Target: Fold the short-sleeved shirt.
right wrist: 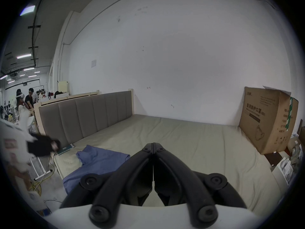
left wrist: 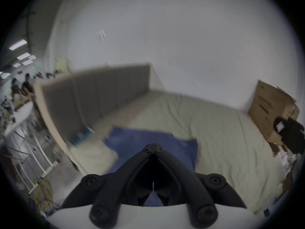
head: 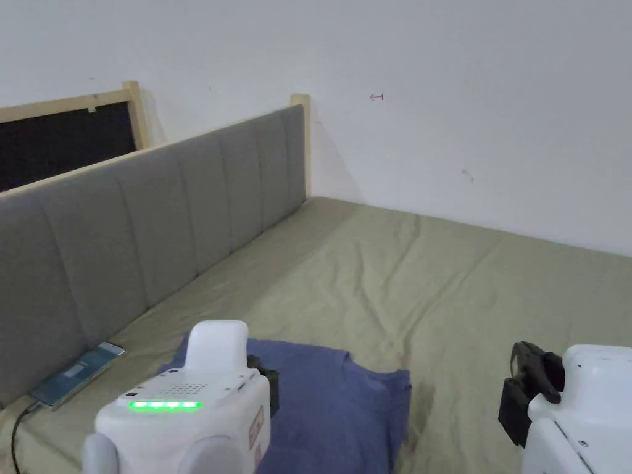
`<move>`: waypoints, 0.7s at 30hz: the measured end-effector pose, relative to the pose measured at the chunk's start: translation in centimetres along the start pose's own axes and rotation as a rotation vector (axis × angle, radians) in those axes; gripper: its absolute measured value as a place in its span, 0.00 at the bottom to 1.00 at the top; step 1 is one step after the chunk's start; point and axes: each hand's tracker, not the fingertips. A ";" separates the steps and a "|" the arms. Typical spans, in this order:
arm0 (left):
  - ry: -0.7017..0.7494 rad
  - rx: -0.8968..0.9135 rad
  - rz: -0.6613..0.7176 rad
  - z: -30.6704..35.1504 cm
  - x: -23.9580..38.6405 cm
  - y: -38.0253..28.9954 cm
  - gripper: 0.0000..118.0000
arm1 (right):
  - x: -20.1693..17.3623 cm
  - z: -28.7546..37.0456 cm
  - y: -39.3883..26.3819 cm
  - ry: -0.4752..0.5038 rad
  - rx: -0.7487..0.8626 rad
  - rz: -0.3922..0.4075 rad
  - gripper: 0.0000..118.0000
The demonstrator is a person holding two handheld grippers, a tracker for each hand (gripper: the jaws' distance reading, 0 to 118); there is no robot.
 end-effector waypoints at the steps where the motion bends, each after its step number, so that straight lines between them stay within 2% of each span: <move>1: -0.025 -0.038 0.025 -2.5 0.0 -0.8 0.00 | 0.3 -0.2 -0.3 -0.011 -0.012 -0.019 0.00; 3: -0.018 -0.135 0.056 -6.9 0.1 -2.2 0.00 | 1.2 -0.5 -0.8 -0.024 -0.034 -0.055 0.00; 4: 0.020 -0.210 0.036 -9.0 0.2 -2.7 0.08 | 1.7 -0.7 -1.1 -0.031 -0.050 -0.062 0.00; 5: 0.030 -0.241 0.031 -10.5 0.2 -3.2 0.33 | 2.1 -0.9 -1.4 -0.040 -0.064 -0.059 0.00; 6: 0.034 -0.253 0.026 -11.5 0.2 -4.0 0.70 | 2.5 -1.1 -1.7 -0.059 -0.077 -0.053 0.00; 7: 0.042 -0.290 0.060 -12.9 0.0 -4.4 0.99 | 3.0 -1.5 -2.0 -0.080 -0.089 -0.051 0.00; 10: 0.005 -0.318 0.114 -15.0 -0.5 -5.4 0.95 | 4.4 -2.8 -2.9 -0.108 -0.140 -0.087 0.00; 16: 0.033 -0.522 0.052 -21.0 1.0 -7.4 0.96 | 6.5 -5.3 -5.0 -0.145 -0.218 -0.168 0.00; 18: 0.056 -0.621 0.033 -22.7 1.8 -8.6 0.93 | 6.9 -5.8 -5.7 -0.142 -0.235 -0.173 0.00; 19: 0.103 -0.565 -0.031 -22.7 2.2 -8.9 0.92 | 7.0 -6.0 -6.0 -0.144 -0.244 -0.173 0.00; 21: 0.104 -0.581 -0.027 -22.6 2.5 -8.6 0.92 | 7.2 -6.5 -6.5 -0.150 -0.274 -0.169 0.00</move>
